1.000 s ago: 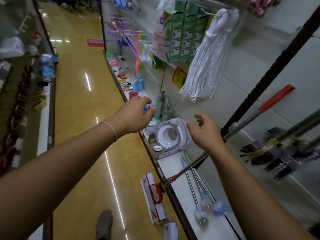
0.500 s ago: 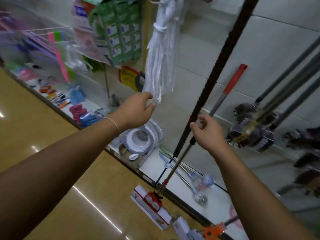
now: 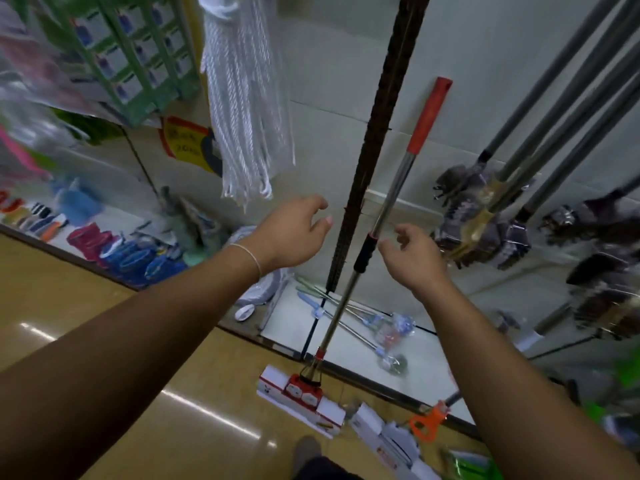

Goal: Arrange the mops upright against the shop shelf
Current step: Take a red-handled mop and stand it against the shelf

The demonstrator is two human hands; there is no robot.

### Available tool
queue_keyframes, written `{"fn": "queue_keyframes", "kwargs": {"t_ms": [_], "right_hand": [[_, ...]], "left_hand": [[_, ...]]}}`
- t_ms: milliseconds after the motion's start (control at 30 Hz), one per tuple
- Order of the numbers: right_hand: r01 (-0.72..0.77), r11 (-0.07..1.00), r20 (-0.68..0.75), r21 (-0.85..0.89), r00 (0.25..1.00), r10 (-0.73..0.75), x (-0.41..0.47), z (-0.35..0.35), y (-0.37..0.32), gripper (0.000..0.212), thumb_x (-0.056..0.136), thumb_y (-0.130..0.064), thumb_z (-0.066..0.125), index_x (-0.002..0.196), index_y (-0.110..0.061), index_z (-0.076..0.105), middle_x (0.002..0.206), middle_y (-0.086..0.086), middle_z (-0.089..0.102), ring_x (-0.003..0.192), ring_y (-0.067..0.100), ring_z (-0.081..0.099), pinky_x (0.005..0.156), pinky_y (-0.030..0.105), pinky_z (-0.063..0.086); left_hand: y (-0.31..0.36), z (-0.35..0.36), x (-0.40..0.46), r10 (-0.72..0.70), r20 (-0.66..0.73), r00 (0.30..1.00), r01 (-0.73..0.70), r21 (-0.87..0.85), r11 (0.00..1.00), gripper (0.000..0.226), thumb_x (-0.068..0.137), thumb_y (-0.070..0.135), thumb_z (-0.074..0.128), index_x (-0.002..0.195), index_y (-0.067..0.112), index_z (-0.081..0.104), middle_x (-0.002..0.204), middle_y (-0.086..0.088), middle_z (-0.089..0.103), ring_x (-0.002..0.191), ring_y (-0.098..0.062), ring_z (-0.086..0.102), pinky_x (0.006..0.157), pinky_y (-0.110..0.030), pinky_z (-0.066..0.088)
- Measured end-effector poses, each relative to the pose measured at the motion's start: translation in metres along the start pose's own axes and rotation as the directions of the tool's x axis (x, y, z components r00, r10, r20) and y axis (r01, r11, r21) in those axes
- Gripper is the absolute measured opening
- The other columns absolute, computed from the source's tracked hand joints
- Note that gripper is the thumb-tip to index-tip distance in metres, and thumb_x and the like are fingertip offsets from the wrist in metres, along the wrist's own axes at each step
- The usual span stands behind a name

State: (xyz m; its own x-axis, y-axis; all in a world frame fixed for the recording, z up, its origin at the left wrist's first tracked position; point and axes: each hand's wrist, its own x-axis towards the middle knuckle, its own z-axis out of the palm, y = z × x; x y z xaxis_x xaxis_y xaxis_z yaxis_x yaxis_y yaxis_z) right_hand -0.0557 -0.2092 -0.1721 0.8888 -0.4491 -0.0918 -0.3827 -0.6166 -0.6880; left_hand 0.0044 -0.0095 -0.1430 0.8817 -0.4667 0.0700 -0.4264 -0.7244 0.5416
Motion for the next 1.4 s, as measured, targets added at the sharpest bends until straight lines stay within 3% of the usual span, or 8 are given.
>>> {"fn": "queue_keyframes", "kwargs": {"t_ms": [200,367,600,800,1033,1200,1333,1400], "right_hand": [[-0.136,0.985,0.069,0.102,0.989,0.129,0.058,0.034,0.012,0.037,0.095,-0.025,0.060,0.128,-0.006,0.054,0.122,0.014,0.062,0.097,0.023,0.054,0.085,0.030,0.042],[-0.190,0.976,0.062,0.103,0.981,0.184,0.108,0.048,0.023,0.037,0.095,-0.021,0.059,0.124,0.000,0.055,0.120,0.018,0.061,0.112,0.035,0.057,0.089,0.035,0.044],[-0.287,0.943,0.077,0.168,0.958,0.277,0.175,0.061,0.041,0.031,0.091,-0.026,0.061,0.112,-0.010,0.044,0.108,0.014,0.059,0.101,0.034,0.061,0.080,0.040,0.050],[-0.271,0.853,0.139,0.447,0.962,0.234,0.200,0.063,0.042,0.071,0.092,-0.019,0.066,0.150,-0.018,0.027,0.119,0.002,0.054,0.100,0.021,0.058,0.090,0.034,0.049],[-0.163,0.908,0.066,0.385,0.987,0.149,0.146,0.073,0.040,0.024,0.099,-0.022,0.057,0.115,-0.005,0.058,0.098,0.005,0.059,0.088,0.019,0.056,0.070,0.026,0.046],[-0.072,0.935,0.033,0.348,0.997,0.064,0.077,0.075,0.037,0.015,0.095,-0.018,0.062,0.109,-0.014,0.064,0.092,-0.002,0.063,0.090,0.018,0.062,0.088,0.033,0.052],[-0.040,0.935,0.000,0.352,0.999,0.043,0.018,0.076,0.025,0.018,0.097,-0.018,0.060,0.113,-0.011,0.063,0.097,0.006,0.064,0.076,0.011,0.063,0.063,0.005,0.048],[-0.041,0.938,-0.020,0.343,0.998,0.051,-0.008,0.078,0.021,0.017,0.097,-0.018,0.060,0.113,-0.012,0.064,0.098,0.005,0.065,0.076,0.005,0.062,0.061,0.003,0.047]], "left_hand": [[-0.023,0.016,0.031,-0.113,0.054,0.992,0.113,0.010,0.994,0.042,0.099,0.029,0.048,0.136,0.008,0.049,0.133,-0.015,0.058,0.115,-0.030,0.057,0.096,-0.032,0.043],[-0.040,0.024,0.049,-0.219,0.050,0.975,0.219,-0.003,0.976,0.040,0.099,0.024,0.047,0.137,0.011,0.048,0.136,-0.012,0.055,0.118,-0.028,0.056,0.101,-0.033,0.043],[-0.048,0.037,0.068,-0.222,0.064,0.973,0.221,0.020,0.975,0.038,0.098,0.017,0.048,0.135,0.010,0.051,0.134,-0.013,0.057,0.118,-0.027,0.056,0.097,-0.026,0.040],[-0.052,0.038,0.075,-0.205,0.091,0.975,0.205,0.009,0.979,0.039,0.098,0.017,0.048,0.136,0.011,0.050,0.135,-0.012,0.056,0.117,-0.027,0.056,0.096,-0.028,0.042],[-0.060,0.042,0.072,-0.142,0.175,0.974,0.146,-0.013,0.989,0.040,0.096,0.019,0.049,0.136,0.012,0.050,0.130,-0.014,0.058,0.108,-0.028,0.060,0.096,-0.032,0.045],[-0.060,0.036,0.064,-0.031,0.209,0.977,0.038,-0.031,0.999,0.039,0.097,0.020,0.050,0.134,0.009,0.051,0.132,-0.016,0.057,0.111,-0.031,0.058,0.097,-0.033,0.044],[-0.051,0.025,0.054,0.114,0.167,0.979,-0.101,-0.089,0.991,0.037,0.097,0.019,0.051,0.132,0.007,0.053,0.127,-0.018,0.059,0.110,-0.033,0.058,0.095,-0.034,0.046],[-0.050,0.021,0.042,0.162,0.160,0.974,-0.147,-0.100,0.984,0.037,0.097,0.019,0.050,0.132,0.006,0.053,0.126,-0.017,0.060,0.110,-0.031,0.057,0.095,-0.032,0.044]]}}
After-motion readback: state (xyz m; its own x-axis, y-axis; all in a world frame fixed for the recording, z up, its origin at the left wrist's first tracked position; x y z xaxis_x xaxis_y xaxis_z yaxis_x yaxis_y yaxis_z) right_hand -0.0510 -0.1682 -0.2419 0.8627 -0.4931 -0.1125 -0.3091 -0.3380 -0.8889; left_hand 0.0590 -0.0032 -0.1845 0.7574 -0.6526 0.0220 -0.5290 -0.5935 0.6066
